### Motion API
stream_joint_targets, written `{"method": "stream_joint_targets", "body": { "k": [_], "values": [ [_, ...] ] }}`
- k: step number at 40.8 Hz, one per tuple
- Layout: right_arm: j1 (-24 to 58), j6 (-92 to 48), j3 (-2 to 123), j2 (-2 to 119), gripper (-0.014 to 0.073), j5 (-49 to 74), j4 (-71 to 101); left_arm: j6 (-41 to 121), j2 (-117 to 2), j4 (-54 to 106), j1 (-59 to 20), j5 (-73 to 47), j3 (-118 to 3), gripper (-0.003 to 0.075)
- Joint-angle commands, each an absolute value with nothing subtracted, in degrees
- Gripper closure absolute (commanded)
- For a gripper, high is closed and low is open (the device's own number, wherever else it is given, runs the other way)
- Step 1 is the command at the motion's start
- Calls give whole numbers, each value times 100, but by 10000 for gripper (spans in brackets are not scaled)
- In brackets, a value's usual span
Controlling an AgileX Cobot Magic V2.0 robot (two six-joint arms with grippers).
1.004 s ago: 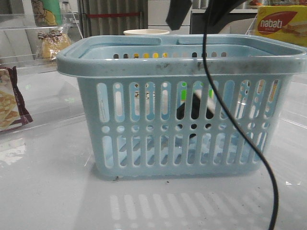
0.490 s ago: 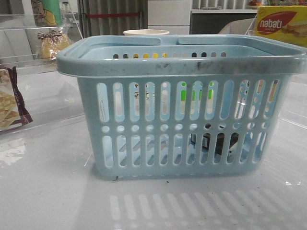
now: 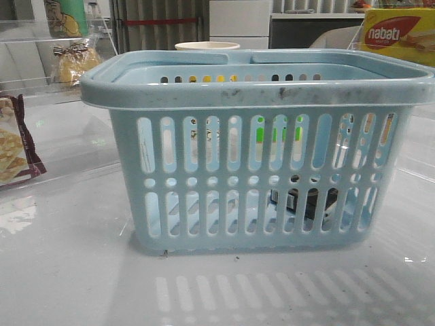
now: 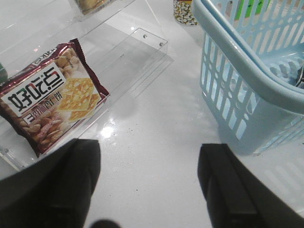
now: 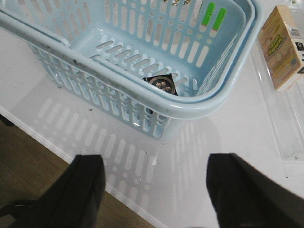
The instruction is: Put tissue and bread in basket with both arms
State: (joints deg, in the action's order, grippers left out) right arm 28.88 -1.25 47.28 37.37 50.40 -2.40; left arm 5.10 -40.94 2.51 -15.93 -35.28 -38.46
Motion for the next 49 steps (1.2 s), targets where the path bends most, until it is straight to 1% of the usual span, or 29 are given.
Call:
{"method": "stream_joint_targets", "body": {
  "k": [1,6,9,15,21,30,38,49],
  "values": [
    [2895,-169,4873,3724,33,4647,-335,482,-4519,315,-1631,-3026,-4323,174],
    [2895,-169,4873,3724,33,4641,-335,470,-5248,291,-1631,-2965,-4793,71],
    [2895,-169,4873,3724,33,4641,-335,470,-5811,291,-1631,-2900,-5158,50],
    [2895,-169,4873,3724,33,4641,-335,470,-6945,187,-1575,-2813,-6003,50],
    [2895,-169,4873,3724,33,4641,-335,459,-8052,231,-1272,-2886,-7030,50],
    [2895,-169,4873,3724,33,4641,-335,387,-9384,317,-815,-2962,-8463,57],
    [2895,-169,4873,3724,33,4641,-335,299,-10333,463,-617,-2725,-9366,101],
    [2895,-169,4873,3724,33,4641,-335,299,-11231,536,-617,-2056,-10005,162]
  ]
}}
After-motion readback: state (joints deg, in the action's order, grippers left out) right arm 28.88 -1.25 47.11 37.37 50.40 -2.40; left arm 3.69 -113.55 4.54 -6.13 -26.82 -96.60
